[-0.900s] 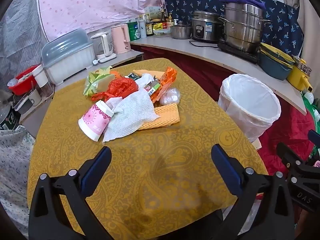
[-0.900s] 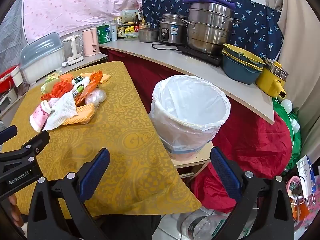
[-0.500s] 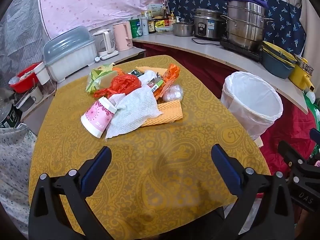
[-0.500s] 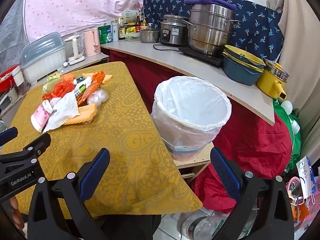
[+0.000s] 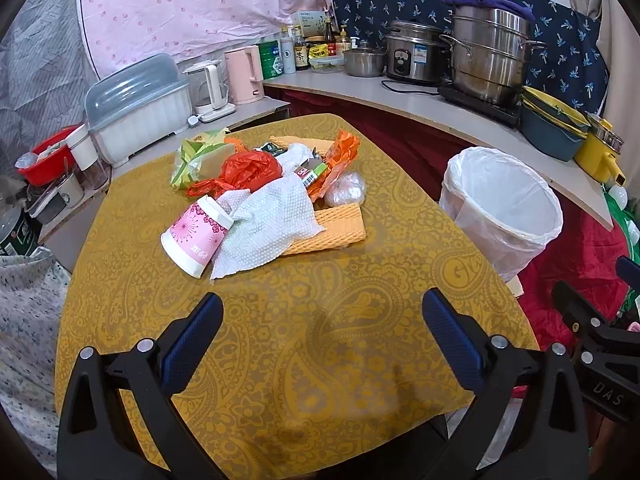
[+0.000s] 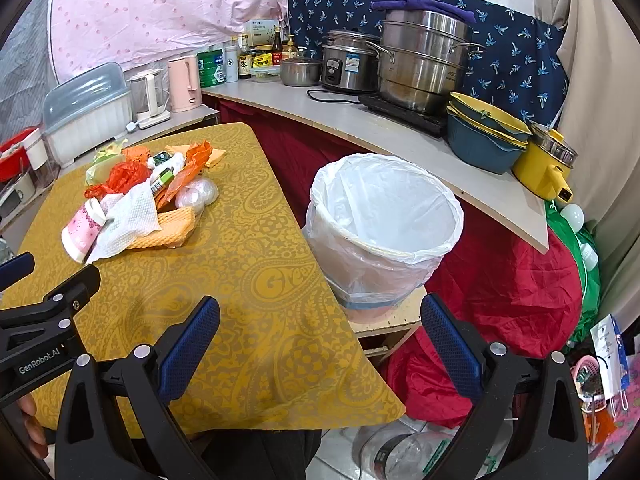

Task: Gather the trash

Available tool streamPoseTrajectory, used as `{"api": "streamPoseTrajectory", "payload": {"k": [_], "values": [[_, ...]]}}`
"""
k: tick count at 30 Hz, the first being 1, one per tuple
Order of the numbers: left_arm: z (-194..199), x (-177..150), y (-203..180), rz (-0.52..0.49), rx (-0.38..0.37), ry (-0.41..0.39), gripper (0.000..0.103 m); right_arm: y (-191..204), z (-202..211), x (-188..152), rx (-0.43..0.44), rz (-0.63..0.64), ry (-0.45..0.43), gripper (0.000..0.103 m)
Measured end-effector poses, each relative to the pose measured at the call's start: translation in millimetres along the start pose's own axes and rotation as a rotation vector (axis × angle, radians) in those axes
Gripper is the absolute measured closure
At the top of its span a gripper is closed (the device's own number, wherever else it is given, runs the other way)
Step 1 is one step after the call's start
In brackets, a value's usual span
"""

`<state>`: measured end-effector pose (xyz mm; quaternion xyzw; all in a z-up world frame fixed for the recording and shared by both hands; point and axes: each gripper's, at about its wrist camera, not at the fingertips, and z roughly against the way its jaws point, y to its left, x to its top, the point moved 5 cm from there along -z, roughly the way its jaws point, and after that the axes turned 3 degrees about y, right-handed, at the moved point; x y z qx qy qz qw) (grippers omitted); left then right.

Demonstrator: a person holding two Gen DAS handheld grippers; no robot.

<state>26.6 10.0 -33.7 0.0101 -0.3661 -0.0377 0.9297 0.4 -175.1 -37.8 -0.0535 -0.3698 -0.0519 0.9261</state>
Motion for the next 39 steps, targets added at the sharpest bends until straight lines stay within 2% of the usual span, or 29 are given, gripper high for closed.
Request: {"api": "streamPoseTrajectory", "payload": {"k": [8, 23, 39], "values": [[3.1, 2.9, -1.9, 0.004, 0.002, -0.022, 0.008, 1.3, 0.8, 0.2, -0.001, 0.003, -0.001, 0.007], [-1.5, 3.2, -5.6, -0.014, -0.004, 0.021, 0.007, 2.7, 3.8, 0.1, -0.009, 0.003, -0.007, 0.007], [3.7, -0.9, -5.3, -0.018, -0.019, 0.01, 0.008, 1.3, 4.7, 1.2, -0.012, 0.007, -0.011, 0.007]]}}
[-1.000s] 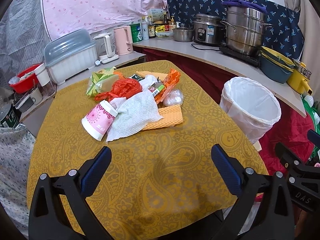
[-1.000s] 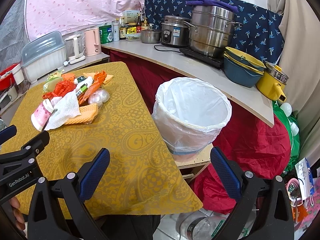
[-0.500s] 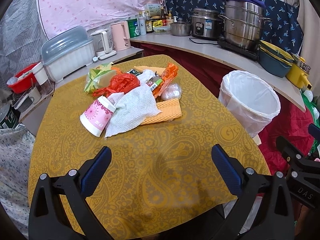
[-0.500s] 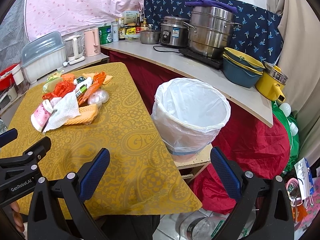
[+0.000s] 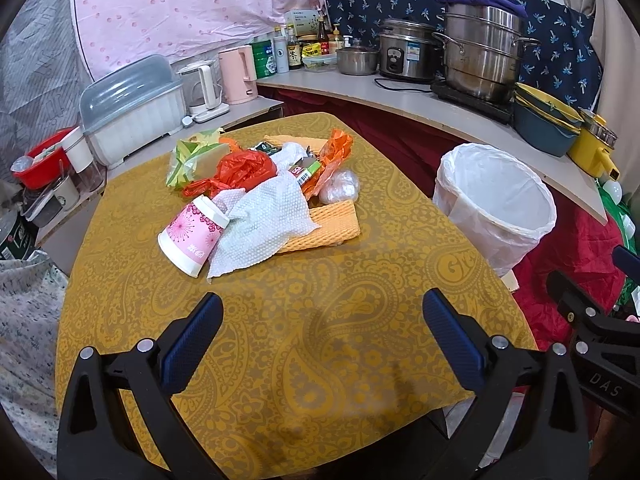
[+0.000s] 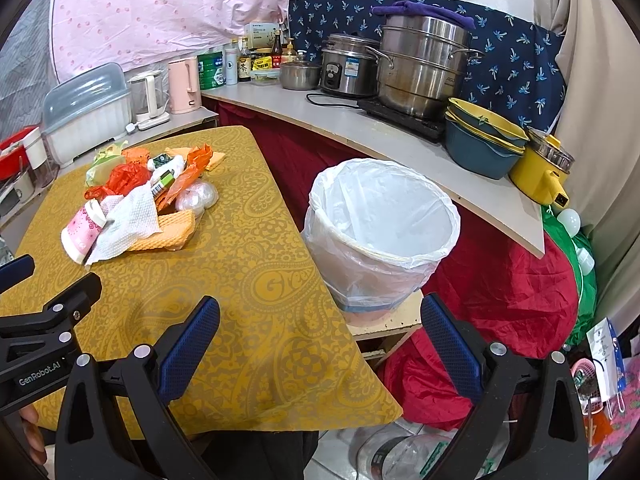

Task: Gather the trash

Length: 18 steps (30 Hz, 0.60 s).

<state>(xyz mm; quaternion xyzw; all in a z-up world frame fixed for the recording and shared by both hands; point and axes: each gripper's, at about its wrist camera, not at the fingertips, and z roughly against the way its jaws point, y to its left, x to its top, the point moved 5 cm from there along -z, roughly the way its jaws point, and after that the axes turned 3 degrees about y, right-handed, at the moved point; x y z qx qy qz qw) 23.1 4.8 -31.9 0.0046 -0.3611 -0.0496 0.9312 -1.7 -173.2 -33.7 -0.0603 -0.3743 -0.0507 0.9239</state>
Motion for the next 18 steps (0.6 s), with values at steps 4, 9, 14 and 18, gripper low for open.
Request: {"api": "streamPoseTrajectory", "payload": {"k": [4, 9, 14, 18], "values": [[-0.1, 0.4, -0.2, 0.001, -0.001, 0.0, 0.008, -1.5, 0.7, 1.3, -0.005, 0.003, -0.002, 0.007], [0.7, 0.2, 0.0, 0.006, -0.002, -0.002, 0.008, -1.5, 0.8, 1.6, -0.006, 0.003, -0.003, 0.007], [1.6, 2.3, 2.1, 0.009, -0.003, -0.004, 0.008, -2.0, 0.7, 1.8, -0.007, 0.004, -0.002, 0.007], [2.5, 3.2, 3.1, 0.011, -0.005, -0.005, 0.008, -3.1, 1.2, 2.2, -0.008, 0.003, -0.002, 0.007]]}}
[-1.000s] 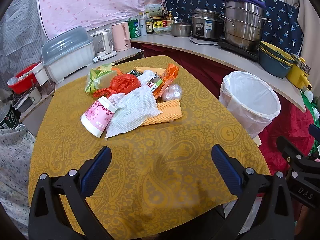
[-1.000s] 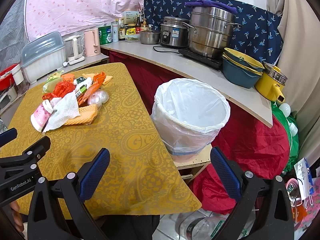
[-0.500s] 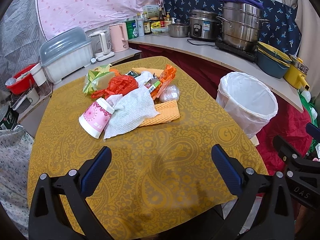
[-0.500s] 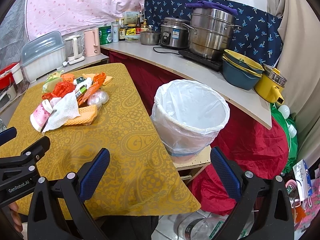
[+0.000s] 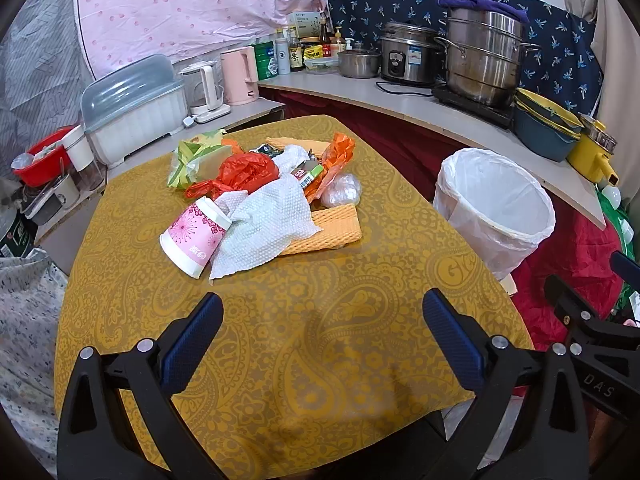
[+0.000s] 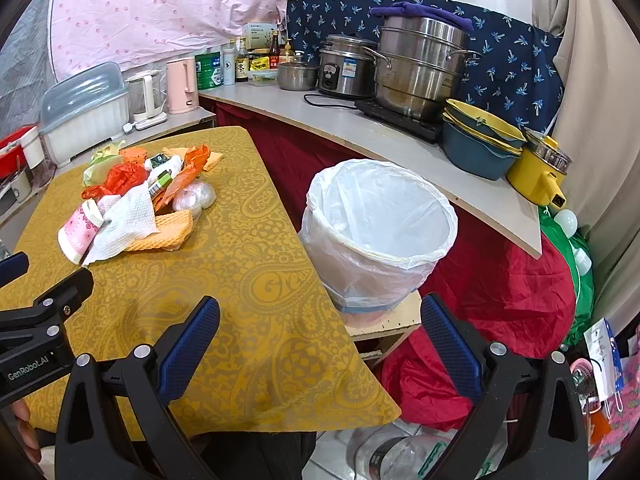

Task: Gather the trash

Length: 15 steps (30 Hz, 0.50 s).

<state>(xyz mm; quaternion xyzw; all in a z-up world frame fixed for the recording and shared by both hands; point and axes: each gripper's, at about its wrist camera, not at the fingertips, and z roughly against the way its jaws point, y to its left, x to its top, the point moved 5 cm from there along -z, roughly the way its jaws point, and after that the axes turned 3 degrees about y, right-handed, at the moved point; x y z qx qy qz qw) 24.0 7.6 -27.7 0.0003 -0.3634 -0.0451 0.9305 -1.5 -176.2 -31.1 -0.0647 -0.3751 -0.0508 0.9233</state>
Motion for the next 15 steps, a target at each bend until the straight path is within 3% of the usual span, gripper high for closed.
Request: {"api": "streamPoseTrajectory", "payload": {"k": [15], "values": [[0.5, -1.6, 5.9, 0.017, 0.0, 0.005, 0.008, -0.7, 1.8, 1.7, -0.006, -0.003, -0.006, 0.007]]}}
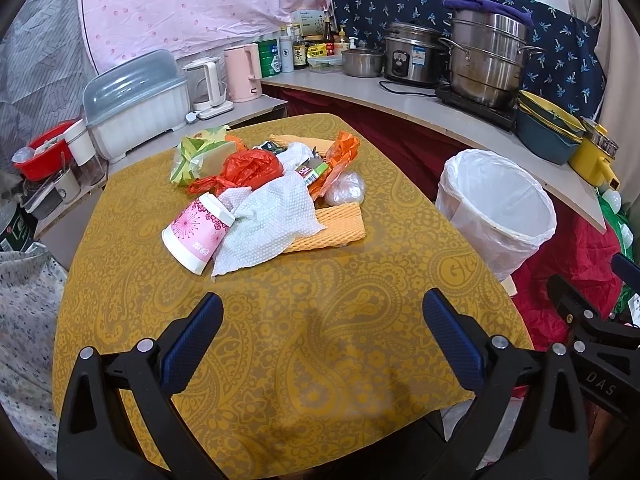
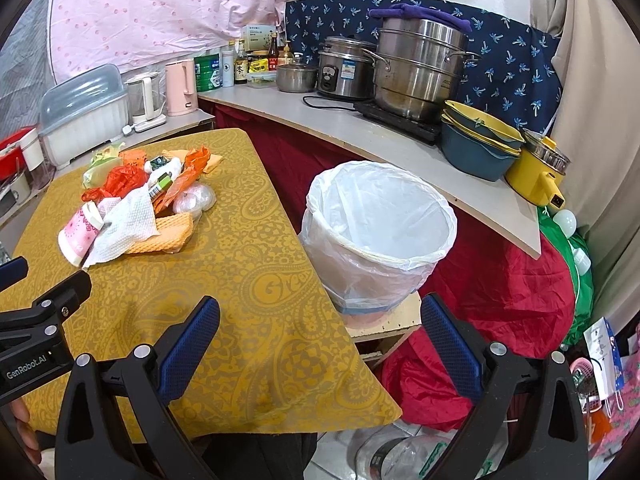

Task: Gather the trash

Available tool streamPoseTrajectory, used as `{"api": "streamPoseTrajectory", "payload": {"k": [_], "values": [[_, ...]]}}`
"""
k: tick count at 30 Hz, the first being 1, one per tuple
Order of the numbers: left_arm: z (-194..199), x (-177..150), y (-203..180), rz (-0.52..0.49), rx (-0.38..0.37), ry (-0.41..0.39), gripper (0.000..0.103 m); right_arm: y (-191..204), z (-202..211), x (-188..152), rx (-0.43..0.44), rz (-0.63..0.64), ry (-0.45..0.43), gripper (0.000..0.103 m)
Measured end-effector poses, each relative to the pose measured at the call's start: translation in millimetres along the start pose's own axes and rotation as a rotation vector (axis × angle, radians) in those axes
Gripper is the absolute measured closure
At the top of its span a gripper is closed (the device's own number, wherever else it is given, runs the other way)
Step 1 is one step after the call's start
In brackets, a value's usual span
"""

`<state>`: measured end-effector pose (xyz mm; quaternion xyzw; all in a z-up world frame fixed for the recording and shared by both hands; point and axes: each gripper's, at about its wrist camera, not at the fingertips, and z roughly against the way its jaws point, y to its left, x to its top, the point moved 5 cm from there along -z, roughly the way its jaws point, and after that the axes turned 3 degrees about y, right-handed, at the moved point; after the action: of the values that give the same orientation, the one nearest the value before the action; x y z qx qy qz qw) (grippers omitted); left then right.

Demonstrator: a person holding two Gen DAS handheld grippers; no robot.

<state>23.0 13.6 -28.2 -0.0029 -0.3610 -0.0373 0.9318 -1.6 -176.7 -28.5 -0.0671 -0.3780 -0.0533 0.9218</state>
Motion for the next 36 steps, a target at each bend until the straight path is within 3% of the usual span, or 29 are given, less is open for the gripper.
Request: {"api": "streamPoseTrajectory", "payload": {"k": [28, 36], "values": [[-15.1, 2.8, 22.4, 0.046, -0.023, 0.027, 0.008, 23.9, -13.1, 7.0, -0.014, 0.001, 0.004, 0.007], [-30.5, 1.4, 41.9, 0.081, -0.064, 0.049, 0.007, 36.8, -27.2, 9.0, 0.001, -0.002, 0.019, 0.007]]}}
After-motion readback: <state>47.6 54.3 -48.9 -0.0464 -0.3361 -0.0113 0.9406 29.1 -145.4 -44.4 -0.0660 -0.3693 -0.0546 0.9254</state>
